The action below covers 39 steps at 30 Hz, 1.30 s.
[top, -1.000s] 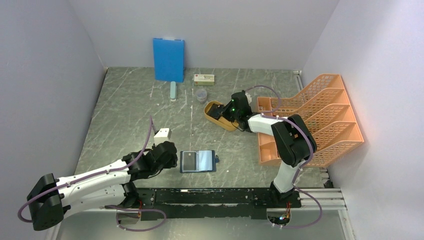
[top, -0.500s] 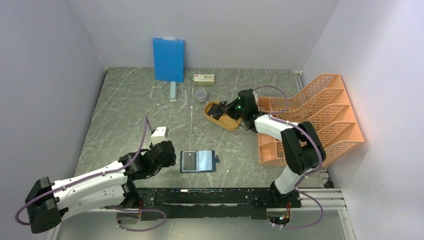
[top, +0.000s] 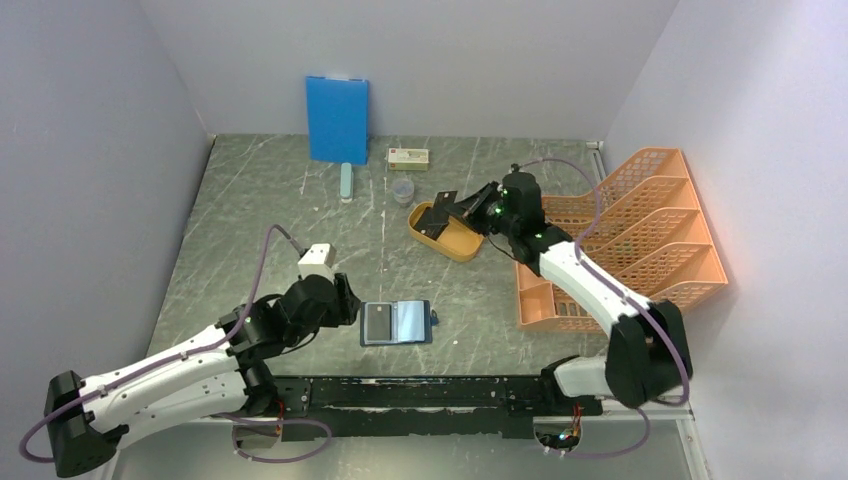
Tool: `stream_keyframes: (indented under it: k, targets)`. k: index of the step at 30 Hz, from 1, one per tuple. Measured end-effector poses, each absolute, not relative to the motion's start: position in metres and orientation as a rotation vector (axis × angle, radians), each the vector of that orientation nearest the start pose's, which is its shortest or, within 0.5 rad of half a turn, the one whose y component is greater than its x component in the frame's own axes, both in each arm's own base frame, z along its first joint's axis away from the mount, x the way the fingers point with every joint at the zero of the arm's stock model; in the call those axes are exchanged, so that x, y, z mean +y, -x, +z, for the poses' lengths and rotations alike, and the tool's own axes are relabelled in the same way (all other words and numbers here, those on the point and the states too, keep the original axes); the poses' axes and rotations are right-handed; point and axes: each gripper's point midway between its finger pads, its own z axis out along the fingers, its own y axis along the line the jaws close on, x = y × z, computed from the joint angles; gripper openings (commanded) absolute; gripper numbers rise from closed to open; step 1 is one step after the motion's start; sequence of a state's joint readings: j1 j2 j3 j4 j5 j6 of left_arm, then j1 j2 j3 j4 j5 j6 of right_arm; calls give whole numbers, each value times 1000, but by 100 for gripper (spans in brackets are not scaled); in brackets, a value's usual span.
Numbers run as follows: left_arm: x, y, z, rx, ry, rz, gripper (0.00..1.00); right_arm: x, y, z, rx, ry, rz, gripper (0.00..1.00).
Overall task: Put the credit cards into the card holder
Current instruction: Turn over the card slot in the card holder.
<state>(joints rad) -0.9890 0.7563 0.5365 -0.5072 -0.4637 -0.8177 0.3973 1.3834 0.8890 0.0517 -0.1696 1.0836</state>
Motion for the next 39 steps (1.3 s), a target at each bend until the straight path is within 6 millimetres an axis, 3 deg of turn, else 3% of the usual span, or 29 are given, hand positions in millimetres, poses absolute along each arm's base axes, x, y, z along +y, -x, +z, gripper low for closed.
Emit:
stream_keyframes:
  k: [2, 6, 9, 16, 19, 25, 31, 39]
  targets:
    - [-183, -174, 126, 2230, -2, -521, 61, 225, -349, 202, 2109, -528, 1068, 0]
    - [-202, -166, 132, 2226, -113, -622, 61, 217, -300, 233, 2084, -301, 1048, 0]
    - [-220, -159, 126, 2253, -205, -651, 60, 208, -263, 234, 2065, -175, 1037, 0]
    - [-273, -140, 110, 2322, -419, -632, 56, 185, -198, 149, 2251, -91, 988, 0]
    - [-290, -147, 108, 2332, -428, -608, 53, 181, -187, 135, 2292, -83, 975, 0]
    - [-309, -163, 84, 2379, -439, -479, 50, 180, -183, 132, 2297, -44, 972, 0]
    - [-312, -168, 57, 2424, -462, -373, 47, 180, -181, 131, 2294, -8, 970, 0]
    - [-311, -170, 37, 2457, -470, -304, 49, 179, -179, 132, 2278, 7, 972, 0]
